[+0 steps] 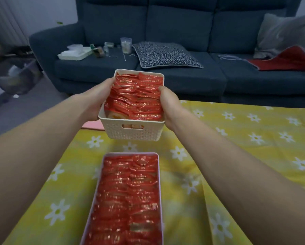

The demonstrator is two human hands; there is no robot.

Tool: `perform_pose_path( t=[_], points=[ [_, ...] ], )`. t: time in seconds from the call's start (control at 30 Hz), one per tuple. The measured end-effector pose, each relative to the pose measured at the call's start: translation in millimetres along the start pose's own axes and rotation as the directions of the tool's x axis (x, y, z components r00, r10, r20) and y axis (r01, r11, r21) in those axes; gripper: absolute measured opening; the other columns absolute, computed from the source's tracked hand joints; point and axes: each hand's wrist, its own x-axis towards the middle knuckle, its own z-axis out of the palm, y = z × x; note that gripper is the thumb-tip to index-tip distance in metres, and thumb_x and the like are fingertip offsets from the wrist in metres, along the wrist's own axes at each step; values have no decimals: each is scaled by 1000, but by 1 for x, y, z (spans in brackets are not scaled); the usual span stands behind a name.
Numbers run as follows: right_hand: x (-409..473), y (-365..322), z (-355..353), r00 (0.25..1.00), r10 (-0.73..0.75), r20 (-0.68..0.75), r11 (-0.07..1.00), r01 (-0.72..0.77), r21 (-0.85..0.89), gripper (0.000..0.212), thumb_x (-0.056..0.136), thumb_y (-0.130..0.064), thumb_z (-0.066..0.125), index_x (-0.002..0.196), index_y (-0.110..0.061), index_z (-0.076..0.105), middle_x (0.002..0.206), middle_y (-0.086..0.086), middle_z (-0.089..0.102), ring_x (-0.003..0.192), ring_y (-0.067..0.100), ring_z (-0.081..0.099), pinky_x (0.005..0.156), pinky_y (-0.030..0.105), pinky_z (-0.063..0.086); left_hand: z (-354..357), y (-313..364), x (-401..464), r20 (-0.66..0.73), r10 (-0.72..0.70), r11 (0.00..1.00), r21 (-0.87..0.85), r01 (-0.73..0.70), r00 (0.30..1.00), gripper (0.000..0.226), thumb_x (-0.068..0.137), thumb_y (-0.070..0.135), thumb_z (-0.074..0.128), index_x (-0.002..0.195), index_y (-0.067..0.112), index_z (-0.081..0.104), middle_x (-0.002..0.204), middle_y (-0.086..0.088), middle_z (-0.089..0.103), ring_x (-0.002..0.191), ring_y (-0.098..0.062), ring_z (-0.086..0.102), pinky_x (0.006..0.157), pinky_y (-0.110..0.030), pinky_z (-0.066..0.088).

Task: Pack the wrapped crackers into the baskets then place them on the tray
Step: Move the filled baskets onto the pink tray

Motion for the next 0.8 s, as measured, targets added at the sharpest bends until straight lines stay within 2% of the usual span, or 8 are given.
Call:
perform_pose_path(
  t=[0.1, 0.2, 0.27, 0.33, 0.47, 0.57, 0.7, 0.8],
  points=[
    [40, 16, 14, 999, 35, 4, 999, -35, 10, 42, 93, -36, 43, 111, -11, 71, 98, 11, 77, 89, 32, 75, 88, 56, 57, -17, -4, 38, 16, -9, 1000, 14, 8, 1000, 60, 101, 51, 45, 56, 23, 75, 81, -3, 76, 77, -20, 75, 83, -37, 54],
    [73, 32, 24, 999, 53, 8, 997, -53, 54, 44, 90, -34, 46, 115, -9, 71, 101, 13, 77, 90, 33, 75, 87, 59, 56, -26, -14, 68, 24, -6, 1000, 2, 6, 1000, 53, 102, 50, 43, 72, 22, 76, 88, -5, 77, 79, -20, 76, 81, -36, 55],
    [94, 43, 32, 997, 74, 13, 996, -74, 58, 45, 89, -36, 47, 116, -9, 71, 101, 12, 77, 89, 33, 75, 86, 57, 57, -28, -20, 82, -20, 10, 1000, 16, -10, 1000, 43, 104, 46, 42, 83, 20, 68, 80, -4, 77, 69, -16, 75, 78, -36, 54],
    [107, 49, 38, 997, 83, 7, 995, -83, 55, 44, 90, -38, 47, 114, -11, 72, 98, 11, 77, 87, 32, 76, 86, 55, 58, -32, -25, 95, -99, 19, 1000, -1, -19, 995, 37, 105, 41, 44, 83, 19, 63, 65, 0, 74, 57, -13, 72, 77, -36, 54],
    [128, 53, 51, 997, 78, -13, 996, -78, 32, 43, 89, -40, 45, 108, -12, 72, 98, 11, 77, 90, 33, 75, 88, 58, 56, -45, -33, 115, -130, 21, 999, -47, -27, 991, 36, 104, 47, 45, 89, 21, 66, 72, 0, 77, 65, -15, 75, 94, -42, 54],
    [138, 56, 57, 996, 85, -18, 996, -85, 2, 47, 89, -41, 44, 113, -12, 71, 100, 11, 77, 91, 33, 75, 89, 57, 56, -51, -39, 125, -191, 19, 999, -35, -26, 981, 36, 104, 45, 47, 87, 18, 64, 67, 0, 75, 61, -15, 74, 89, -40, 55],
    [147, 61, 59, 994, 101, -39, 995, -101, -10, 46, 86, -46, 45, 108, -15, 73, 94, 7, 78, 85, 30, 76, 89, 53, 57, -61, -49, 141, -129, -33, 999, -47, 28, 991, 43, 101, 57, 40, 97, 25, 69, 102, -7, 78, 94, -23, 75, 99, -43, 53],
    [150, 64, 61, 993, 104, -48, 995, -104, 0, 46, 86, -45, 47, 109, -15, 73, 94, 7, 78, 85, 30, 76, 89, 53, 57, -67, -53, 151, -123, -41, 999, -37, 37, 992, 42, 101, 59, 37, 101, 32, 69, 104, -4, 78, 101, -24, 74, 102, -45, 51]
  ],
)
